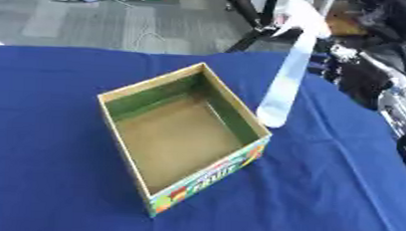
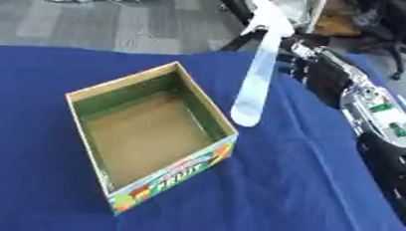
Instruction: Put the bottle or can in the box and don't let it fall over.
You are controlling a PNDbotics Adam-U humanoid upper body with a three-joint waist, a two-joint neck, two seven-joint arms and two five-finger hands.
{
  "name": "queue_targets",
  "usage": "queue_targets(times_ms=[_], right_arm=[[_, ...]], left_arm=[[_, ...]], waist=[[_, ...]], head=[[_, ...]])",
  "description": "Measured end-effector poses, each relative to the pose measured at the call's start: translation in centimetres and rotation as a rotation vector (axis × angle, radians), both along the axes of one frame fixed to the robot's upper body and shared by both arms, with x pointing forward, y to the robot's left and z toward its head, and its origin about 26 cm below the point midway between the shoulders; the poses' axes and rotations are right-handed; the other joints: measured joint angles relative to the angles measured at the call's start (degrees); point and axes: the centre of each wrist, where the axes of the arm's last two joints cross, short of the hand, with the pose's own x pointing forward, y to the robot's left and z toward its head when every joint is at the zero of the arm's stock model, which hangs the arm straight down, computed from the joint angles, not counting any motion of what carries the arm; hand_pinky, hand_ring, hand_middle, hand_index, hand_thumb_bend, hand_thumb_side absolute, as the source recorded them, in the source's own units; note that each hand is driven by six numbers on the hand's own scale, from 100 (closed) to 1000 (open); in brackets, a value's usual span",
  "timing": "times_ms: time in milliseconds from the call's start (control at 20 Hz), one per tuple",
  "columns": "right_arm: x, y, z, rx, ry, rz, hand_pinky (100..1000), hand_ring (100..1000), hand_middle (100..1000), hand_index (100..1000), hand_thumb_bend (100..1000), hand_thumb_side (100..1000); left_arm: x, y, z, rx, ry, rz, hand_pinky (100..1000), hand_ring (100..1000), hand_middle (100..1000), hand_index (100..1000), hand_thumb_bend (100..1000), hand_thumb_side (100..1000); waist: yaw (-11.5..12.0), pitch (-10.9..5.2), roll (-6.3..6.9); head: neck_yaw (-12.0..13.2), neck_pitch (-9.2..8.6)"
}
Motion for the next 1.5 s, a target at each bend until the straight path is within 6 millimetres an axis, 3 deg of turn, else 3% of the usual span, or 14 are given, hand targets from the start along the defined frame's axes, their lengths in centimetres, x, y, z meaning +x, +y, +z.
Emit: queue_targets(times_ms=[1500], right_arm=[[1.8, 2.5, -0.5, -0.008, -0.046, -0.088, 1000, 1000, 1000, 1000, 100, 533]], left_arm=[[0.0, 0.0, 0.0, 0.004, -0.001, -0.008, 931, 1000, 1000, 812, 355, 666]], waist=[[0.18, -0.01, 0.20]], head=[[-1.76, -0.98]])
